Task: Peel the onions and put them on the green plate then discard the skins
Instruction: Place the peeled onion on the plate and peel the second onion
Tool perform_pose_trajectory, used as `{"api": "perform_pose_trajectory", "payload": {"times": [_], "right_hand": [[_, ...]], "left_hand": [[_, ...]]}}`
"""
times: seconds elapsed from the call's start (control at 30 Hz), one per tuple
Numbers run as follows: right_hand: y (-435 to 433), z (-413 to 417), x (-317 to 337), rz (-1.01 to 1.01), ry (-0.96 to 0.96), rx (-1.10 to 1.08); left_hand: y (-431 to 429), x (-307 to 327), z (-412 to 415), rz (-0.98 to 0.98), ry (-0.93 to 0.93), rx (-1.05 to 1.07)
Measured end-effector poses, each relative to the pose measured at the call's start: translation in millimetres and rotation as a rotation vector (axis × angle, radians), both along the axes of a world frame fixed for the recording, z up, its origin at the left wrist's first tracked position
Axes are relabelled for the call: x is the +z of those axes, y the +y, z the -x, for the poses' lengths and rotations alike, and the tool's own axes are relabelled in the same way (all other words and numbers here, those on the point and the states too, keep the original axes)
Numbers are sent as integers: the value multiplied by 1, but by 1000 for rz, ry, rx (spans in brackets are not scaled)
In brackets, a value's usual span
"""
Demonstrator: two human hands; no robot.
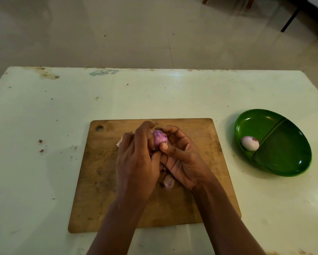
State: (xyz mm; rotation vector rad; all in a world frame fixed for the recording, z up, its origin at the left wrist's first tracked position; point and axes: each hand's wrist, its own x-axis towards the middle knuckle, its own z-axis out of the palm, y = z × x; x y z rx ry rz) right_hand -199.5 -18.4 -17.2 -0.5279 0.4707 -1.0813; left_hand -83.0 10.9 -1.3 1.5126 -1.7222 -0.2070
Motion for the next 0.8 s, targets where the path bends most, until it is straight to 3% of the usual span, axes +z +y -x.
{"api": "perform_pose_trajectory", "payload": {"times": [0.37,0.8], "right_hand": [[-1,2,-2,-52,-22,-32],[-2,1,-4,-90,-19,-72]], "left_hand": [[0,5,-14,-24,98,-14],[2,7,-15,57,49,-43]]}}
